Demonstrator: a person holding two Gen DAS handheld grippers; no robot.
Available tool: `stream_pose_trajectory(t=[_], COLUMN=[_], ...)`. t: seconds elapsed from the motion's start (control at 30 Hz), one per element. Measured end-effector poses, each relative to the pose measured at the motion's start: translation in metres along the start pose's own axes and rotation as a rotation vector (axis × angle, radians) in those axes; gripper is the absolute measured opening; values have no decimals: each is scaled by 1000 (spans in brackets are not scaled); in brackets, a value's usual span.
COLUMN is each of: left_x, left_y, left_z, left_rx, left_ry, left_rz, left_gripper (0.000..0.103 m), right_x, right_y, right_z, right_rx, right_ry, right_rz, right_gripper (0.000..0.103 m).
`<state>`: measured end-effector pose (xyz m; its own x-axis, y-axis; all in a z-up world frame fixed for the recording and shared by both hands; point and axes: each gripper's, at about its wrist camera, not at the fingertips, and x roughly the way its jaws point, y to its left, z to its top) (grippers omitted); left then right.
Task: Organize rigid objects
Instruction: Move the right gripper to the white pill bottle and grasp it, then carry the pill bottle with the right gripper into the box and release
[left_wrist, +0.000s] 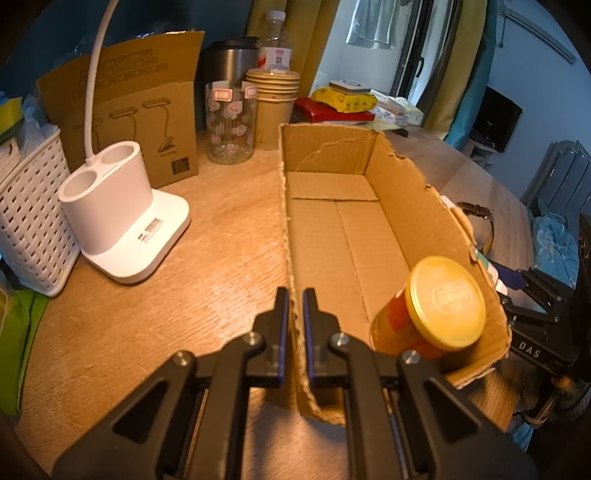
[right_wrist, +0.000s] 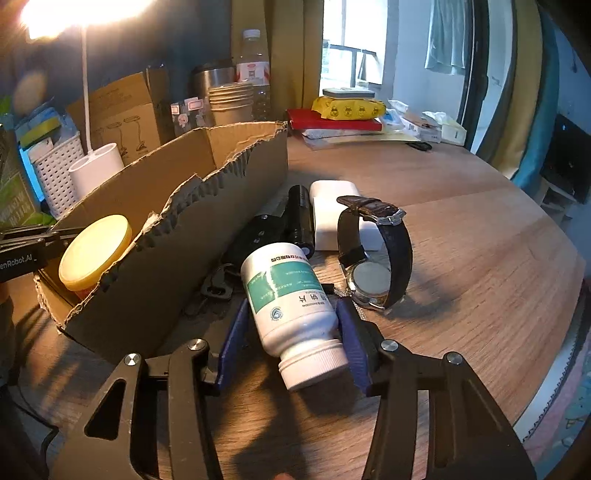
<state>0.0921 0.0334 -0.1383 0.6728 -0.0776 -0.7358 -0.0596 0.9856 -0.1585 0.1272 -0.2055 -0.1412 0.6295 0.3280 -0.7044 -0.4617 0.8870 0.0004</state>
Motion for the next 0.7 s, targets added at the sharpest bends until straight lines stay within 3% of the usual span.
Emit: stream_pose_trajectory(t=[0.33,0.7], left_x=[0,0], left_y=[0,-1], left_z=[0,-1], left_rx=[0,1], left_ry=[0,-1], left_rz=[1,1], left_gripper=[7,7], right_x=[-32,-57], right_y=[-6,11], right_z=[10,36], right_rx=[48,18], right_ry=[-82,-162], right_rz=[-3,24], right_gripper=[51,51])
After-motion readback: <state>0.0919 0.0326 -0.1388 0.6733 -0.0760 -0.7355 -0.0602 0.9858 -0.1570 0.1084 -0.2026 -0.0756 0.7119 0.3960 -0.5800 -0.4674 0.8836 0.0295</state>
